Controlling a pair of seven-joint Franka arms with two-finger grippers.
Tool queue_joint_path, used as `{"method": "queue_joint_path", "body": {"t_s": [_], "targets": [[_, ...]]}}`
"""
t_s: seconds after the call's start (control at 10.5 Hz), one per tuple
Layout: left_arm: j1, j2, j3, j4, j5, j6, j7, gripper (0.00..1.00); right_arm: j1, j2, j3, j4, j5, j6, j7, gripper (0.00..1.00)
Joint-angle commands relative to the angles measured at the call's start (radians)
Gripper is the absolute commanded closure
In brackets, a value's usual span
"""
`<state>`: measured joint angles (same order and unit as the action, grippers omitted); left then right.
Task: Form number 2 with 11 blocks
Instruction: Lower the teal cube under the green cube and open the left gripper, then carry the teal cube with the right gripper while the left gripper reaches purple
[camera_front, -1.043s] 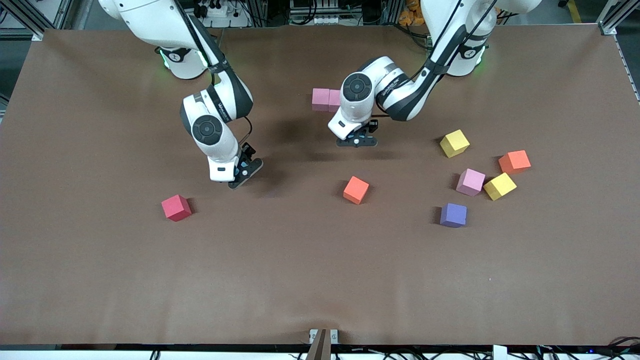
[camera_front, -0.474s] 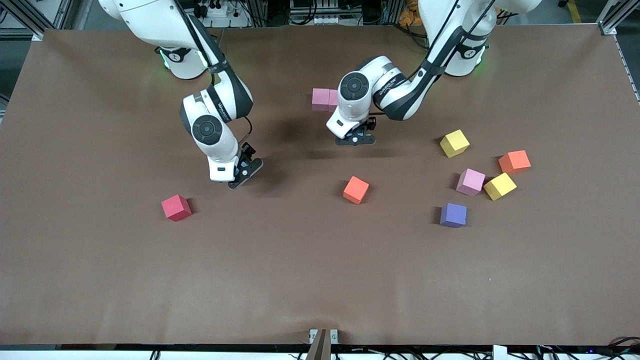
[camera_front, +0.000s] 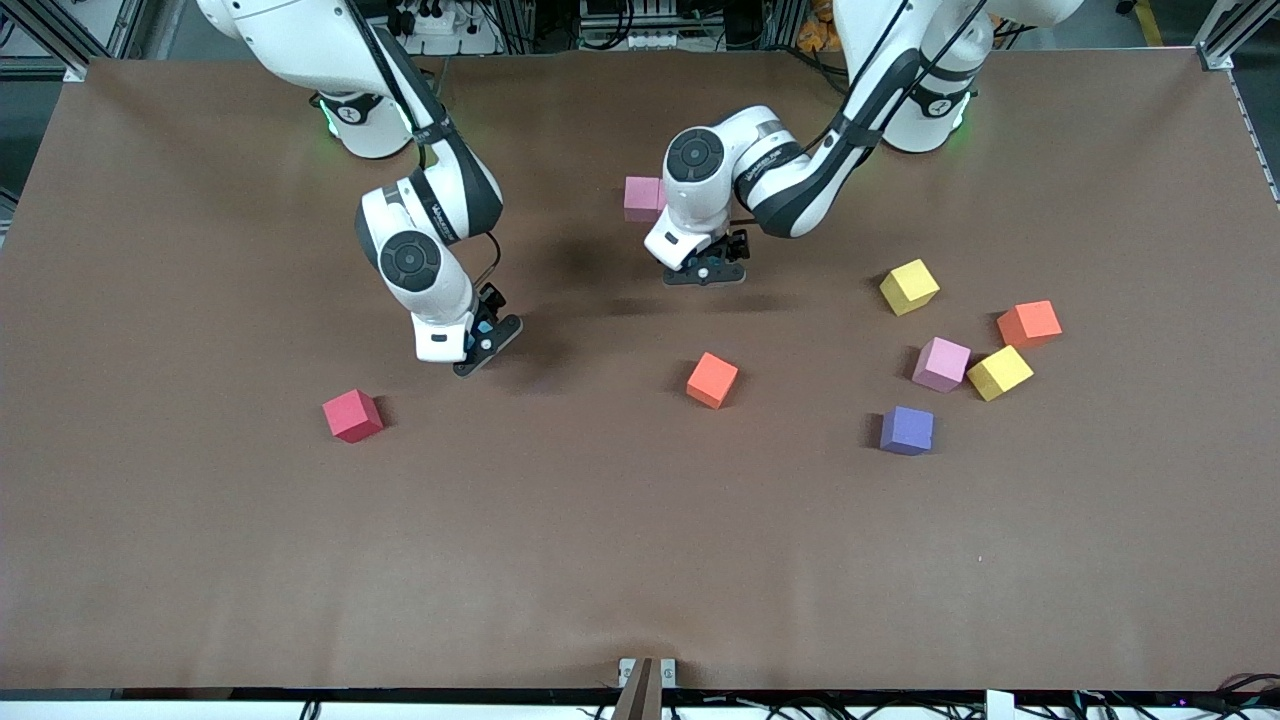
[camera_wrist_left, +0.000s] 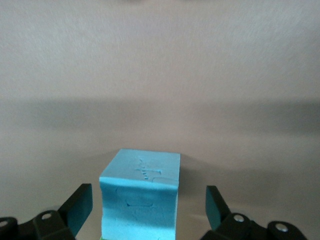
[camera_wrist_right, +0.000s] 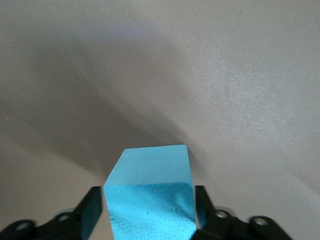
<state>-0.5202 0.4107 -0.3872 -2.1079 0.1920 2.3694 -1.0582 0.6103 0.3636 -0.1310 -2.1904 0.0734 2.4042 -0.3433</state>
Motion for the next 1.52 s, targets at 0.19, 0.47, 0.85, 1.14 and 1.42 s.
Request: {"method": "queue_joint_path", "body": {"t_s": [0.19,0.47,0.85,1.14,1.42], "targets": [[0.127,-0.110,-0.061,-0.006,0.029,-0.056,-0.009,0.00,-0.006,-0.046,0.004,-0.020,-0.001,-0.008,-0.069,1.00],[0.204,-0.104,-0.059,0.086,0.024,-0.068,-0.023,0.00,0.099,-0.049,0.007,0.044,-0.001,-0.016,-0.071,1.00],[0.256,-0.035,0.026,0.283,0.020,-0.226,-0.026,0.00,0.281,-0.013,0.007,0.232,-0.004,-0.167,-0.074,1.00],[0.259,-0.024,0.151,0.347,0.017,-0.251,0.018,0.00,0.364,0.075,0.007,0.346,-0.004,-0.218,-0.121,1.00],[0.282,0.045,0.203,0.439,-0.009,-0.253,0.024,0.00,0.419,0.190,0.014,0.449,0.026,-0.220,-0.118,1.00]]}}
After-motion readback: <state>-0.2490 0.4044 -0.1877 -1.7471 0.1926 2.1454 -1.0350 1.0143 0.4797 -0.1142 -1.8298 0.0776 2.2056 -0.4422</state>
